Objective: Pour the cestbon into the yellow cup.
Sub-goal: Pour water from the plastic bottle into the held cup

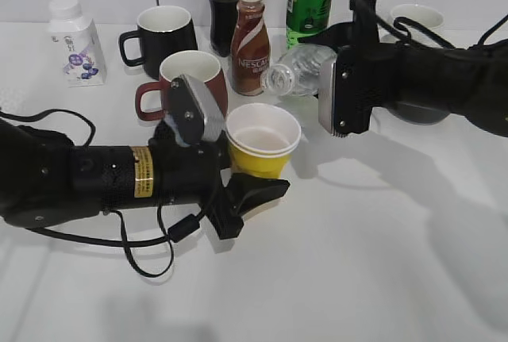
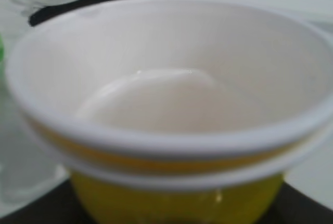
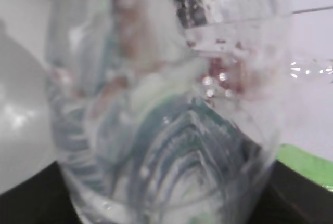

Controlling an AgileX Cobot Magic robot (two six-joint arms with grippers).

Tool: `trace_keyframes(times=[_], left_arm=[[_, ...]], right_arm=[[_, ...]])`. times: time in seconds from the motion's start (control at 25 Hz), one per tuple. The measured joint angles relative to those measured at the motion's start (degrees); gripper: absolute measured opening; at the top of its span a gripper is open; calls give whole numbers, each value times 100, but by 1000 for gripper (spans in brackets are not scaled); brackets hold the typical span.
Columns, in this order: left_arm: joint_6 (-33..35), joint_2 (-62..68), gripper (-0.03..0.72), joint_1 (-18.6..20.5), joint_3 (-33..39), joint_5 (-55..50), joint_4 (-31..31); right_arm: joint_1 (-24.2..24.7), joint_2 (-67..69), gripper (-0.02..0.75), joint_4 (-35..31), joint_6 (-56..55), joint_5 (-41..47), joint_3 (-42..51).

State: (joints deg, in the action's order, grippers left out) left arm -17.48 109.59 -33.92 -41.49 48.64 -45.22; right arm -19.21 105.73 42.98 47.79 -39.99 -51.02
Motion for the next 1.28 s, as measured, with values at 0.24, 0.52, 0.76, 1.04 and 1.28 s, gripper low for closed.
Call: trace_keyframes(times=[0.24, 0.52, 0.76, 1.04, 1.28], left_arm=[[0, 0, 442, -19, 0, -73, 129], [0, 0, 442, -19, 0, -85, 161], [0, 0, 442, -19, 0, -85, 161], [0, 0, 442, -19, 0, -85, 161], [0, 0, 442, -19, 0, -85, 161]], right_arm=[[0, 0, 461, -31, 346, -72, 0], [0, -5, 461, -149, 829, -170, 0], [0, -5, 461, -268, 1232, -190, 0], [0, -5, 461, -290, 1505, -301, 0], [0, -5, 461, -350, 1681, -411, 0]])
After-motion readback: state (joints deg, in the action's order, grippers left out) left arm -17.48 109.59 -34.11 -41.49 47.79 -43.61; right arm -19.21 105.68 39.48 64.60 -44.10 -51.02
